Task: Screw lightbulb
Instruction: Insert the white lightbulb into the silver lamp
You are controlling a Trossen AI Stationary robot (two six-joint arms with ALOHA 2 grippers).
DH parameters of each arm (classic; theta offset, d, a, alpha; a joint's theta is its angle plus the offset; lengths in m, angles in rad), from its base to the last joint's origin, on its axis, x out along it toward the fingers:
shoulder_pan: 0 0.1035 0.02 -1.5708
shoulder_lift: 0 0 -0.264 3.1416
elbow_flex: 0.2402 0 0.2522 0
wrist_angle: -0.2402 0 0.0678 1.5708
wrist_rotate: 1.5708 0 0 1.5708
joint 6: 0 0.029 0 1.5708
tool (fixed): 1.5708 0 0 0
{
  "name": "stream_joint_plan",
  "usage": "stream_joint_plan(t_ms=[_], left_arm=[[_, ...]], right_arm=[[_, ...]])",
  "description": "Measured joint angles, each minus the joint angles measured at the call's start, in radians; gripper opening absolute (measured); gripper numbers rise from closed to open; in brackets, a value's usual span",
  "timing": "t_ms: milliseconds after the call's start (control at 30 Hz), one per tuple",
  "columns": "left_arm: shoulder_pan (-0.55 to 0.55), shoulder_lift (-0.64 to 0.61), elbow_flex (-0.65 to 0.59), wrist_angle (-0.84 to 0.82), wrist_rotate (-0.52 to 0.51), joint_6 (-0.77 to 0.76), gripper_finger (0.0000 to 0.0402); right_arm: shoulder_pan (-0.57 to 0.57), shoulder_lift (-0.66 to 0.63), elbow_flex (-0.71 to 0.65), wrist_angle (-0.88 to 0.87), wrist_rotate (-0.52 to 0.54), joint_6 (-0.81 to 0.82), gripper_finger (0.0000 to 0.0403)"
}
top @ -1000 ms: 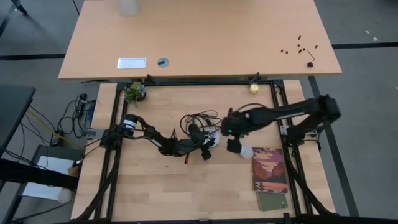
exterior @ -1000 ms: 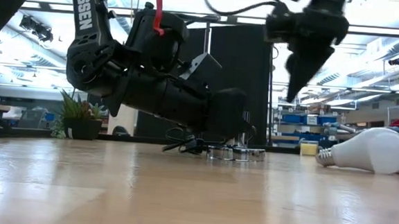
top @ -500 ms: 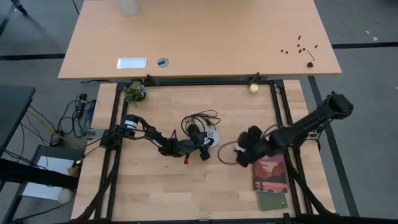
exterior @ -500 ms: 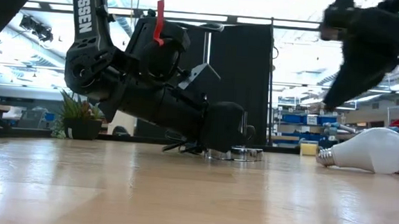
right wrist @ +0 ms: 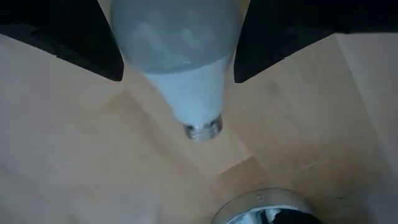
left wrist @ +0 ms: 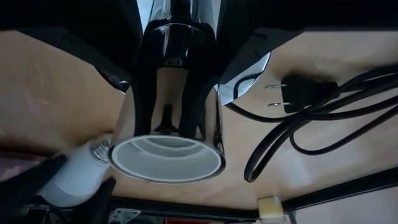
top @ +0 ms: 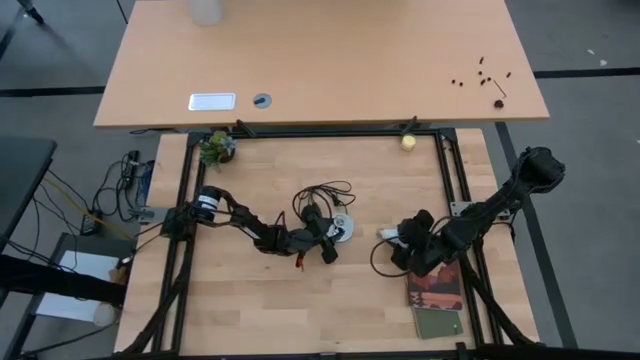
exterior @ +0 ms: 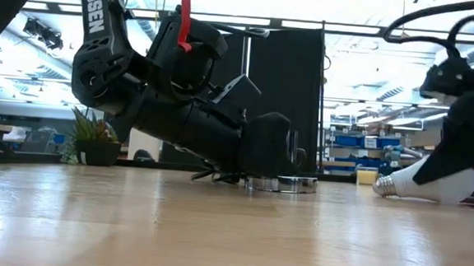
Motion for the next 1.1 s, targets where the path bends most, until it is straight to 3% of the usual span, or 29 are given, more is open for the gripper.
stream_joint_plan(t_ms=[267,700,900,1100], left_arm=[[-0.003,0.003,-0.002,0.031,-0.027,-0.006,0.022],[-0.003,0.003,-0.002,0.034,-0.028,0.043,0.0218],[-0.003,0.003,-0.002,0.033,-0.028,0.048,0.0218],[-0.003,0.003,-0.002,0.023,-0.027,0.048,0.0218]], right_arm=[[-0.001,0.0,-0.116,0.289,0.02,-0.098,0.0304],[-0.022,0.0,-0.125,0.35,-0.027,-0.289,0.0268],[-0.041,0.0,-0.013,0.293,-0.106,-0.379,0.0272],[-0.132,0.0,0.252,0.02,-0.182,-0.544,0.0273]])
